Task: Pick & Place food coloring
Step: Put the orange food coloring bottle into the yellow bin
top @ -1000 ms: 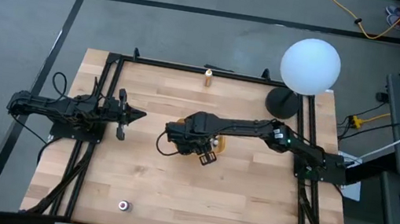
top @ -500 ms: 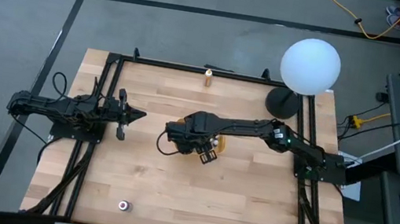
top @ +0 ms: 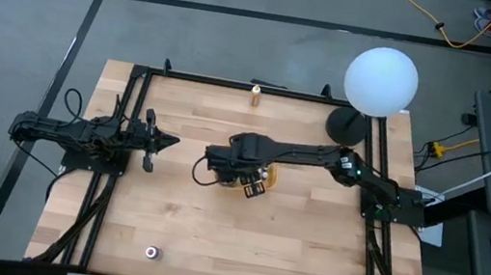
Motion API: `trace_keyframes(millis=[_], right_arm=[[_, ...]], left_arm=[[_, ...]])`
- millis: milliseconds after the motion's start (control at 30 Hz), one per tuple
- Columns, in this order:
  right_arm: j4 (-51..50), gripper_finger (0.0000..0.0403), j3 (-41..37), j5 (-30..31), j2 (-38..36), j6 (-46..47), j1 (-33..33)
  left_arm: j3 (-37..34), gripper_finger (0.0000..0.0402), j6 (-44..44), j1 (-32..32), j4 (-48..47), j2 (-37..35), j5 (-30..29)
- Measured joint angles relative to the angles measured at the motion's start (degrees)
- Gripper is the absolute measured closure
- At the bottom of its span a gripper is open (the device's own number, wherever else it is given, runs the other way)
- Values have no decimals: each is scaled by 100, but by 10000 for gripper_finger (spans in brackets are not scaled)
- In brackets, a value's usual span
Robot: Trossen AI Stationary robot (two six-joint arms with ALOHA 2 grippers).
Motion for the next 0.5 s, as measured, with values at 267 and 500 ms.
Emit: trace_keyframes(millis=[267,500], right_arm=[[-221,231,-7,-9,-1075,1734,-1],[-408,231,-18,125,-2379,3171,813]], left_arm=[[0,393,0,1,-1,1,0],[0,396,0,-1,-1,1,0]])
